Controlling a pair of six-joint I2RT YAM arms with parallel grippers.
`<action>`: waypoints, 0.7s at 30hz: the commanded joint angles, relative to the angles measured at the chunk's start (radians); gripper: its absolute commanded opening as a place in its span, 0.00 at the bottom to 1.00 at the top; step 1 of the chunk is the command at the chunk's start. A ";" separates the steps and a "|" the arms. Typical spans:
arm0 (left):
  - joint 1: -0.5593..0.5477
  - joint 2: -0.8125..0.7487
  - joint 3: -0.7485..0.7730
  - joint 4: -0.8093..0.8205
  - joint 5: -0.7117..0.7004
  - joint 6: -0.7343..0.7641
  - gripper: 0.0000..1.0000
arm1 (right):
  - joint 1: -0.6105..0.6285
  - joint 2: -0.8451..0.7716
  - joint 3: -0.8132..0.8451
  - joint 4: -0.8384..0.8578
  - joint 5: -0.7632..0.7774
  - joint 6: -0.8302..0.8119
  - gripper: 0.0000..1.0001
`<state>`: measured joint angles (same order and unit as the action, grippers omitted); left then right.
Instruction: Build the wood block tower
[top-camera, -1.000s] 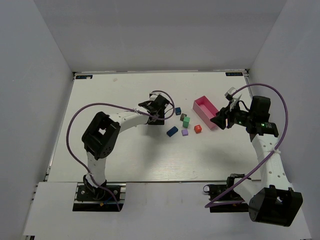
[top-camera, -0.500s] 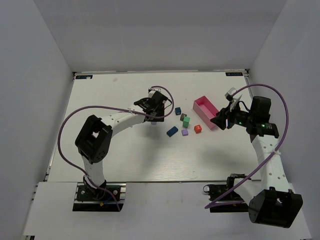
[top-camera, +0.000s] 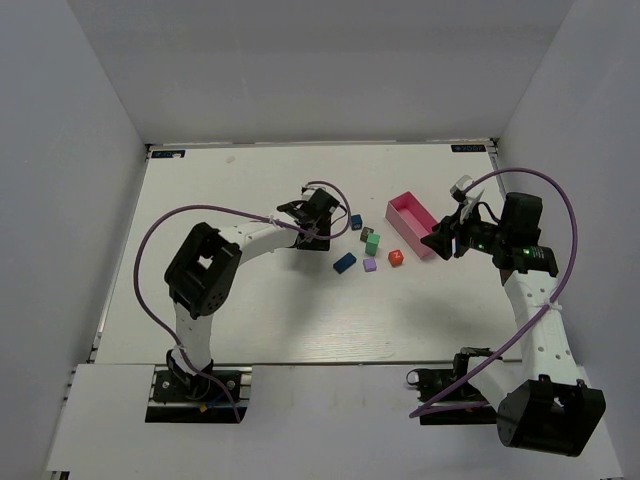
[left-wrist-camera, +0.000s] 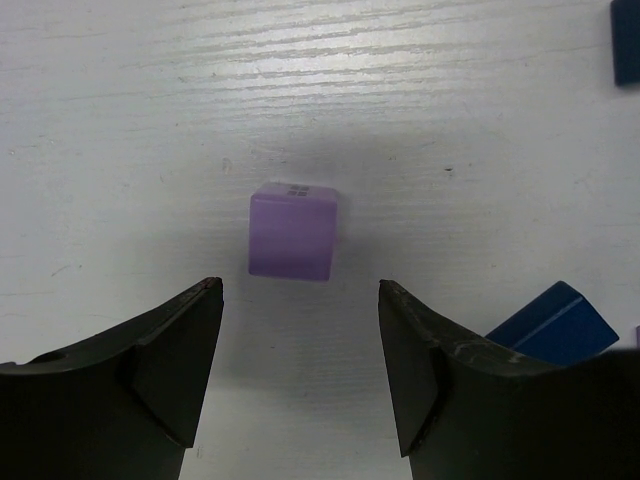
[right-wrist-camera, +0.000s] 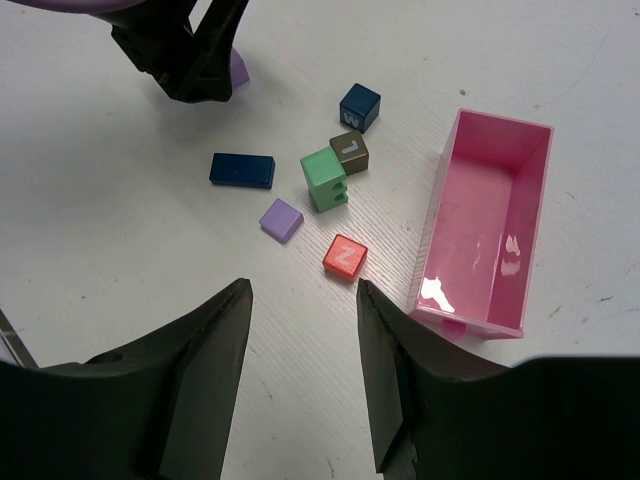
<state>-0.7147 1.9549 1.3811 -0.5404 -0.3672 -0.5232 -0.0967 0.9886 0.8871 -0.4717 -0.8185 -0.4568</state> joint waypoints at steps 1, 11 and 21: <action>0.006 -0.010 0.042 0.017 0.014 0.011 0.74 | -0.001 -0.013 0.001 0.007 -0.025 -0.011 0.52; 0.006 0.021 0.042 0.028 0.014 0.011 0.73 | -0.003 -0.011 0.000 0.007 -0.025 -0.014 0.52; 0.006 0.030 0.042 0.037 0.014 0.000 0.70 | -0.003 -0.011 -0.002 0.008 -0.027 -0.016 0.52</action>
<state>-0.7147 1.9759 1.3907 -0.5217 -0.3557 -0.5201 -0.0971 0.9886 0.8864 -0.4717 -0.8192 -0.4599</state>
